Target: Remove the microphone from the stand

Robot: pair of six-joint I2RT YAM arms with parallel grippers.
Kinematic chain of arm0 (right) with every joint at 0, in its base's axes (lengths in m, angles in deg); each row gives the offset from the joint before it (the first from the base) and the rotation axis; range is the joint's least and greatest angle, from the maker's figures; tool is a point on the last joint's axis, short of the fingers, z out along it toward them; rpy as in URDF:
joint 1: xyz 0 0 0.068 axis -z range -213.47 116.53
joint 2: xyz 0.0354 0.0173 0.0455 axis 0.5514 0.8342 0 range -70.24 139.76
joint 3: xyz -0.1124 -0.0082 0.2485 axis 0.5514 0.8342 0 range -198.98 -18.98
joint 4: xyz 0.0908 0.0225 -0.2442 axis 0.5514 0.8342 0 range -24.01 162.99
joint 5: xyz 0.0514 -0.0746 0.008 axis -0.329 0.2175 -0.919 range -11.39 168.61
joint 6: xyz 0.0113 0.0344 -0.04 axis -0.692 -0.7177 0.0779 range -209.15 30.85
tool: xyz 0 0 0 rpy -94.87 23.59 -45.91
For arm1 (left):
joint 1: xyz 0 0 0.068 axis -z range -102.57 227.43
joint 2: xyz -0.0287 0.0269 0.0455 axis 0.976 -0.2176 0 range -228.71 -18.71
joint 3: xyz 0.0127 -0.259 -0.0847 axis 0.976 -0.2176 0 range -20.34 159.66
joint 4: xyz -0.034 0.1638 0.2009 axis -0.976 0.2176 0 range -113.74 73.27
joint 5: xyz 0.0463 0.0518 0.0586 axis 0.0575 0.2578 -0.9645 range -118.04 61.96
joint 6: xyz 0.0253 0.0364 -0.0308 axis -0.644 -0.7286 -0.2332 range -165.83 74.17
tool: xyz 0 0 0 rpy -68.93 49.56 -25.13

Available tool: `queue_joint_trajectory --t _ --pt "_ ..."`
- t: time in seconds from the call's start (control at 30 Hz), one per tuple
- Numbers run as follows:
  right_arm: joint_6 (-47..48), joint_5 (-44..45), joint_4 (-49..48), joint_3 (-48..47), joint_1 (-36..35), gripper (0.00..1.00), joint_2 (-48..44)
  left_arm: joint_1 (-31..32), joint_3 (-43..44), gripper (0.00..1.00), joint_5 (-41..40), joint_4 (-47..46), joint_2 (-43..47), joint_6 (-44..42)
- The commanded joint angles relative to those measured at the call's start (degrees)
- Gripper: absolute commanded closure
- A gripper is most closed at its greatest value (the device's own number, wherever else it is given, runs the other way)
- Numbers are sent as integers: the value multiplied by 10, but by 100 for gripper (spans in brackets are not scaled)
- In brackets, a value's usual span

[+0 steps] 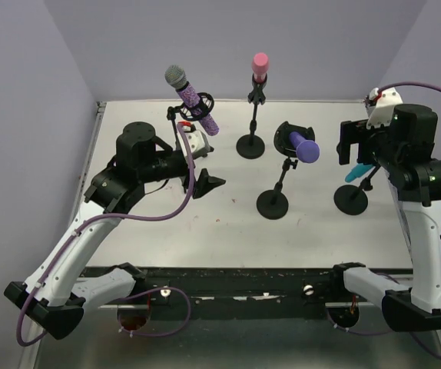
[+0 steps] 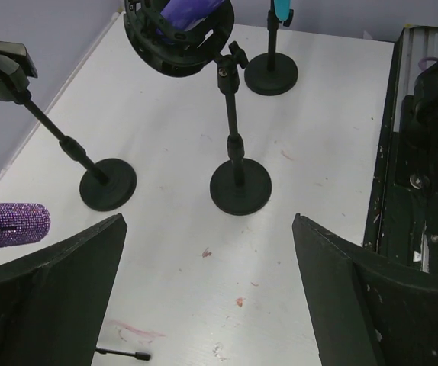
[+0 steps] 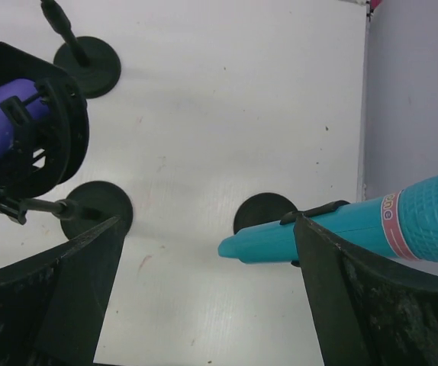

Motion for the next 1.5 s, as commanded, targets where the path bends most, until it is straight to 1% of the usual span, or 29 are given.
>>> queue_joint_trajectory --t 0.0,0.13,0.2,0.3,0.4,0.5,0.63,0.73,0.83,0.9,1.0,1.13,1.27,1.37,1.47 --pt "18 -67 -17 -12 0 0 -23 1 26 2 -11 26 5 -36" --pt "109 -185 1 6 -1 0 -46 2 34 2 -8 31 4 -51" --pt "138 -237 10 13 0 0 -56 1 35 2 -4 32 7 -66" --pt "152 -273 19 12 0 0 -53 2 36 1 2 33 8 -80" --pt "201 -311 20 17 0 0 -54 2 42 2 27 29 2 -87" --pt "237 -343 -2 34 0 0 -53 6 65 2 50 23 -19 -89" --pt "261 -394 -22 25 -1 3 -26 15 92 2 60 31 -48 -84" --pt "276 -427 -56 38 -1 4 -26 22 86 2 59 26 -56 -79" --pt "312 -465 -77 58 0 4 -38 30 72 2 53 -4 -65 -62" --pt "320 -471 -92 75 0 4 -47 36 66 2 52 -35 -75 -41" --pt "338 -456 -87 81 0 4 -50 52 66 2 49 -82 -90 -21" --pt "350 -436 -74 88 0 4 -58 87 63 2 14 -168 -111 -16" --pt "298 -426 -75 93 -1 4 -66 110 72 1 16 -243 -143 -27" --pt "260 -432 -45 79 0 4 -55 125 89 2 20 -263 -168 -31" --pt "222 -433 -45 81 0 4 -53 135 101 2 28 -297 -191 -39"
